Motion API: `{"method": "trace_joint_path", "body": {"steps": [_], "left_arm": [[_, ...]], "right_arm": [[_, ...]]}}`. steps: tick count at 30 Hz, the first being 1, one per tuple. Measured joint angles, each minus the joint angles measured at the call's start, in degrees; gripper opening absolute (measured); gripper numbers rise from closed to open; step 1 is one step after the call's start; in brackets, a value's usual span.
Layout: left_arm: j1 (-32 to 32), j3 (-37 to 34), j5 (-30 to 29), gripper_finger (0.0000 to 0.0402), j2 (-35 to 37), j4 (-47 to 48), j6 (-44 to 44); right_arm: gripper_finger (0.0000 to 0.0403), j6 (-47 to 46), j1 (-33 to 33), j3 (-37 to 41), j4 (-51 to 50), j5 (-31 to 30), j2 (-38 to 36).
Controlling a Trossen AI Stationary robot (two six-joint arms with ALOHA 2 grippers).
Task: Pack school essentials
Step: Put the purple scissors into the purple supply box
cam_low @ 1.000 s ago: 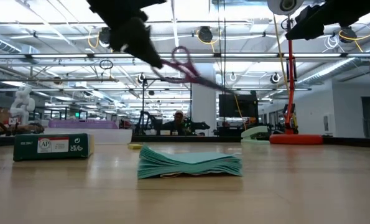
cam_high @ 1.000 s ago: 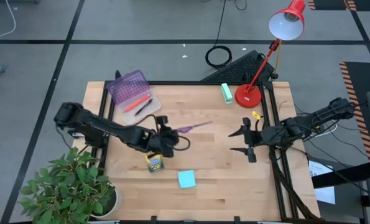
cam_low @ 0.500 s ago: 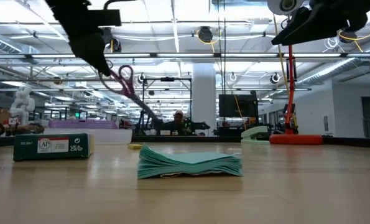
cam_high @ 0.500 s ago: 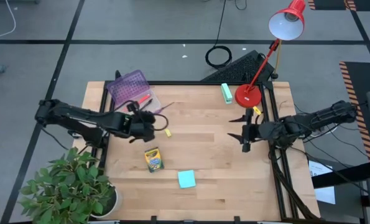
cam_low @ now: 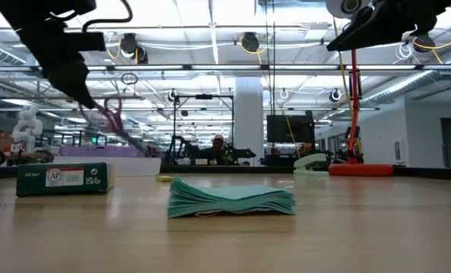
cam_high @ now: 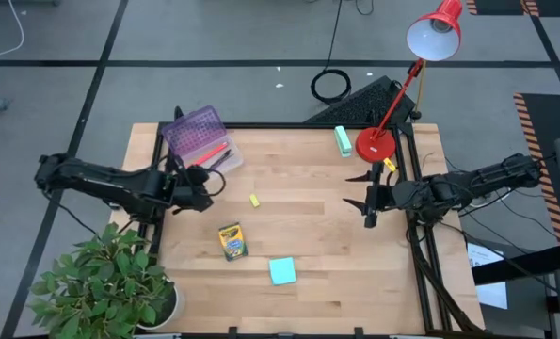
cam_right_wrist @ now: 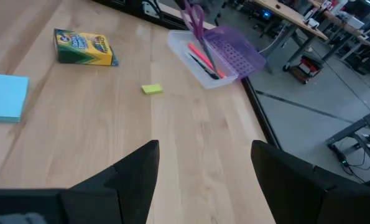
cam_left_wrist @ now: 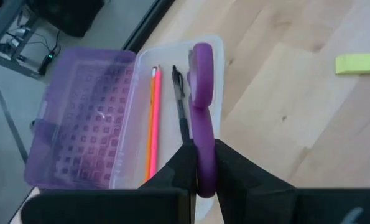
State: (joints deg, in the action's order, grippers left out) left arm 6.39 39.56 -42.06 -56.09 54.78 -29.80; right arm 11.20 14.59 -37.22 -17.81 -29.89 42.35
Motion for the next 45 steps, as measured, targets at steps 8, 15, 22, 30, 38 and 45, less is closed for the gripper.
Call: {"method": "trace_joint_path", "body": {"steps": [8, 15, 22, 30, 38, 45], "left_arm": [[0.0, -0.8, -0.9, 0.0042, 2.8, 0.0, -0.6], [-0.1, -0.8, -2.0, 0.0042, 0.7, -0.5, 0.4], [-2.0, -0.8, -4.9, 0.0042, -3.0, -2.5, 5.3], [-7.7, -0.8, -5.1, 0.0042, -7.0, -5.8, 12.4], [-10.8, -0.8, -5.1, 0.0042, -11.7, -8.7, 19.7], [-12.1, -0.8, -5.1, 0.0042, -15.4, -9.0, 21.0]], "right_arm": [[0.0251, -0.1, 0.0, 0.0, -0.1, 0.0, 0.0], [0.0251, -1.0, 0.0, 0.0, -0.3, 0.1, 0.0], [0.0251, -1.5, 0.0, 0.0, -0.3, 0.1, 0.0], [0.0251, -1.5, 0.0, 0.0, -0.3, 0.1, 0.0], [0.0251, -1.5, 0.0, 0.0, -0.3, 0.1, 0.0], [0.0251, -1.7, 0.0, 0.0, -0.5, 0.1, 0.0]]}}
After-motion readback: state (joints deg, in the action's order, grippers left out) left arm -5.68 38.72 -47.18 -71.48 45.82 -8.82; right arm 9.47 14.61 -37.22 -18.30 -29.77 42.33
